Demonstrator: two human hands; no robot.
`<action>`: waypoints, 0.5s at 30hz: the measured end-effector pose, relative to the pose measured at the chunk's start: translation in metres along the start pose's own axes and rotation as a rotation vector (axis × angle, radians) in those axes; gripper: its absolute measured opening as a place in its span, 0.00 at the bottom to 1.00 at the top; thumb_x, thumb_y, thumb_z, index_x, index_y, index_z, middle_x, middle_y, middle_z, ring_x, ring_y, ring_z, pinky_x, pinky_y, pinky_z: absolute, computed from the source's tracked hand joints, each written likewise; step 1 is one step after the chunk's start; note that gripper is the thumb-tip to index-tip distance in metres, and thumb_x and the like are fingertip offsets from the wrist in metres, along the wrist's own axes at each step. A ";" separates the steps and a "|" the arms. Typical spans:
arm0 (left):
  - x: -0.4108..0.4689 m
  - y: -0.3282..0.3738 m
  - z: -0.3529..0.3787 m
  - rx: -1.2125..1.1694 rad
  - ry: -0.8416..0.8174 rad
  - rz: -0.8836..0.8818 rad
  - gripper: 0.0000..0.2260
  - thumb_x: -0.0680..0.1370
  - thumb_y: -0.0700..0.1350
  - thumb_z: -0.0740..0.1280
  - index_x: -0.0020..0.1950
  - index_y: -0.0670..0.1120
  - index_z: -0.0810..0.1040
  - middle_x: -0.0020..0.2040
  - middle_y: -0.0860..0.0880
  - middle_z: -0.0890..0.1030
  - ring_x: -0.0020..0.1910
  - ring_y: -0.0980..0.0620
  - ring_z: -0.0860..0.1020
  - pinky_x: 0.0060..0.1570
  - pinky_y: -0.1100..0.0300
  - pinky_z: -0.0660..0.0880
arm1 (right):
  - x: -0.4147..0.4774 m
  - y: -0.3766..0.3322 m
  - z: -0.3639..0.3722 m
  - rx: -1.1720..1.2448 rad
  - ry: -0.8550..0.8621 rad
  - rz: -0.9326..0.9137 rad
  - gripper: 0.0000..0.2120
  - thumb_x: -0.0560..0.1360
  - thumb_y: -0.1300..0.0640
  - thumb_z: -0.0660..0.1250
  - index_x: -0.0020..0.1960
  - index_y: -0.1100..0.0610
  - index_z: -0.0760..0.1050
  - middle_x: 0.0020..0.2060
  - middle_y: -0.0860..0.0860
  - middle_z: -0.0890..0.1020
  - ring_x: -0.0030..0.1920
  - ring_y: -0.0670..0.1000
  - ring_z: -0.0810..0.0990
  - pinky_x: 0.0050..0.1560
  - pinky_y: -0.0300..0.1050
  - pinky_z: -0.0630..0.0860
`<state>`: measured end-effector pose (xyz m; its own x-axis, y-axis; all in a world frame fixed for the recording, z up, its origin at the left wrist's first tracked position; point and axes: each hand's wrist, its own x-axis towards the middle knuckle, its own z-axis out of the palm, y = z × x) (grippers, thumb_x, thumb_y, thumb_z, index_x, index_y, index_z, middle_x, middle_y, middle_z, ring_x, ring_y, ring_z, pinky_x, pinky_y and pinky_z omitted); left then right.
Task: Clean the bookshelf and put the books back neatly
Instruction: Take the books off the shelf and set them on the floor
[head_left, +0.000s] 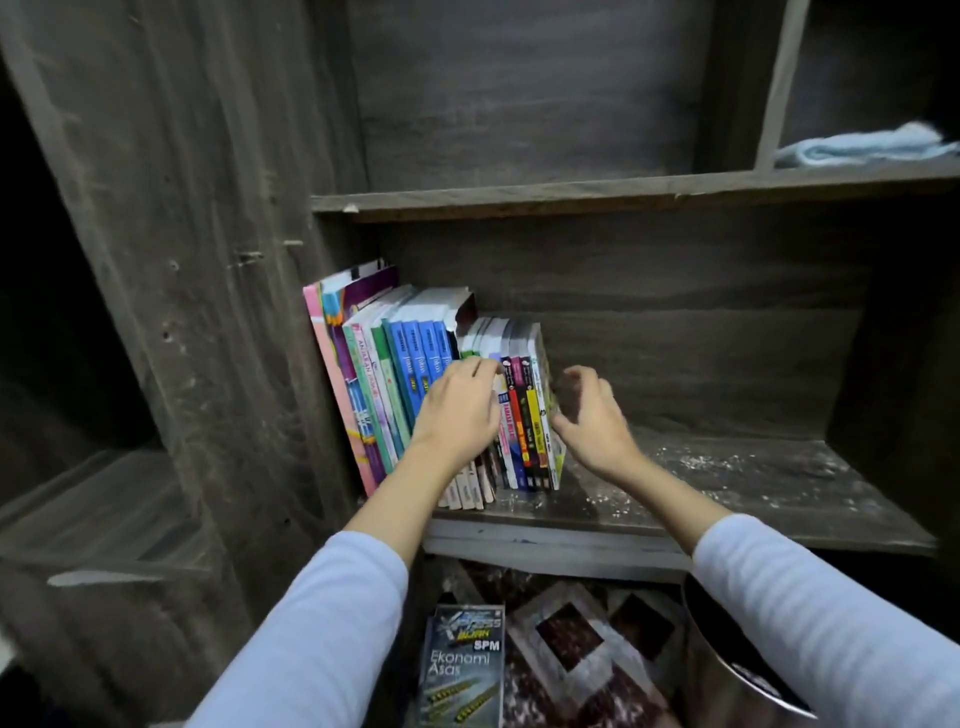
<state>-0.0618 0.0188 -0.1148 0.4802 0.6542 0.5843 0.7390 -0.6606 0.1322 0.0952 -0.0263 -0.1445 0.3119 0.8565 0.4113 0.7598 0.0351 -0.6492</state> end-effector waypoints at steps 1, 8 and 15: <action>0.008 -0.002 0.003 0.050 -0.003 0.013 0.18 0.78 0.41 0.59 0.68 0.45 0.68 0.64 0.48 0.73 0.63 0.51 0.70 0.63 0.56 0.67 | 0.006 0.001 0.001 -0.008 -0.032 -0.004 0.27 0.76 0.57 0.64 0.72 0.55 0.58 0.67 0.58 0.66 0.63 0.58 0.71 0.64 0.50 0.67; 0.035 -0.005 0.034 0.421 -0.066 0.070 0.31 0.78 0.45 0.60 0.77 0.44 0.50 0.77 0.46 0.56 0.75 0.49 0.54 0.74 0.50 0.43 | 0.056 0.011 0.013 0.010 -0.116 -0.053 0.32 0.76 0.54 0.65 0.74 0.45 0.53 0.73 0.57 0.59 0.70 0.61 0.65 0.68 0.54 0.63; 0.034 -0.013 0.045 0.448 -0.025 0.064 0.32 0.78 0.44 0.61 0.77 0.44 0.48 0.77 0.48 0.54 0.76 0.51 0.52 0.72 0.52 0.37 | 0.075 0.008 0.025 -0.032 -0.192 -0.170 0.28 0.76 0.55 0.64 0.73 0.47 0.58 0.72 0.54 0.64 0.70 0.56 0.64 0.69 0.53 0.63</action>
<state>-0.0336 0.0660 -0.1328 0.5386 0.6296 0.5599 0.8365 -0.4791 -0.2659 0.1106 0.0515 -0.1347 0.0662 0.9219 0.3817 0.8108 0.1733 -0.5590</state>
